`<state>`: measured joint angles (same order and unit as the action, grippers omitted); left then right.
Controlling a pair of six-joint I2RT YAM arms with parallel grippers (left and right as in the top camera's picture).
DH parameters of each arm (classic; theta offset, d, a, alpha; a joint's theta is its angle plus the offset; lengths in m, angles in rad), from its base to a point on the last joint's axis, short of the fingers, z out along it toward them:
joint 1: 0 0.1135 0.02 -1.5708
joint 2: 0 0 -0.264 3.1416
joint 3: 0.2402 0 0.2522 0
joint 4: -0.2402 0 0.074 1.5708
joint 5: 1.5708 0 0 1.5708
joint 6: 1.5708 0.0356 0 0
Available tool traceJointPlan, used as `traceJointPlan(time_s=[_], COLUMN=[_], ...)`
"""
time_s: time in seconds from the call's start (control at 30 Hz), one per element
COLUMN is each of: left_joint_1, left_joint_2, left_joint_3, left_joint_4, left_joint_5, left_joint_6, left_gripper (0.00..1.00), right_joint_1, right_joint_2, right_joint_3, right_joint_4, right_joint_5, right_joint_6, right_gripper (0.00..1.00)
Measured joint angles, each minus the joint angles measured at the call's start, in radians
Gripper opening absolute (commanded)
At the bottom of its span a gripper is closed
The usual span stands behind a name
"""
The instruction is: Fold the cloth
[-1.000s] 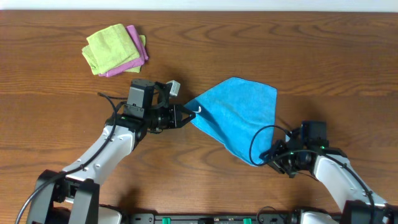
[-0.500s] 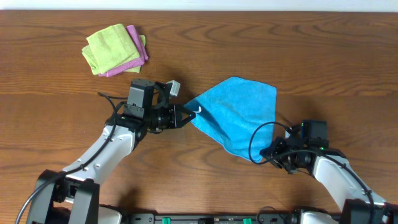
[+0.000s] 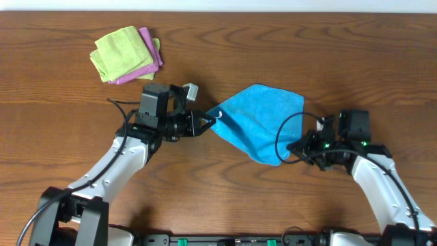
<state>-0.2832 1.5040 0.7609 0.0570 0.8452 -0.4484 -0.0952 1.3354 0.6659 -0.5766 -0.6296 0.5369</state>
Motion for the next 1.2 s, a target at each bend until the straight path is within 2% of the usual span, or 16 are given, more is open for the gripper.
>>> traceJointPlan(time_s=[0.23,0.43,0.8,1.07,1.2], left_joint_1=[0.0,0.005,0.055,0.098,0.098], left_joint_2=[0.0,0.0,0.027,0.154,0.209], left_joint_3=[0.115,0.137,0.214,0.393,0.509], left_joint_4=[0.0,-0.001,-0.003,-0.013,-0.116], left_joint_5=[-0.042,-0.079,-0.113,-0.086,-0.079], left_joint_6=[0.015,0.038,0.073,0.093,0.138], left_gripper=[0.06,0.06,0.06,0.06,0.06], right_joint_1=[0.0,0.0,0.0,0.0,0.0], right_joint_2=[0.0,0.004,0.149,0.192,0.212], right_joint_3=[0.095,0.158,0.334,0.488,0.537], right_joint_4=[-0.003,0.028,0.05,0.062,0.071], right_joint_5=[0.01,0.032,0.044,0.058,0.064], right_joint_6=[-0.008,-0.018,-0.023,-0.026,-0.026], right_gripper=[0.02,0.01,0.02,0.01,0.01])
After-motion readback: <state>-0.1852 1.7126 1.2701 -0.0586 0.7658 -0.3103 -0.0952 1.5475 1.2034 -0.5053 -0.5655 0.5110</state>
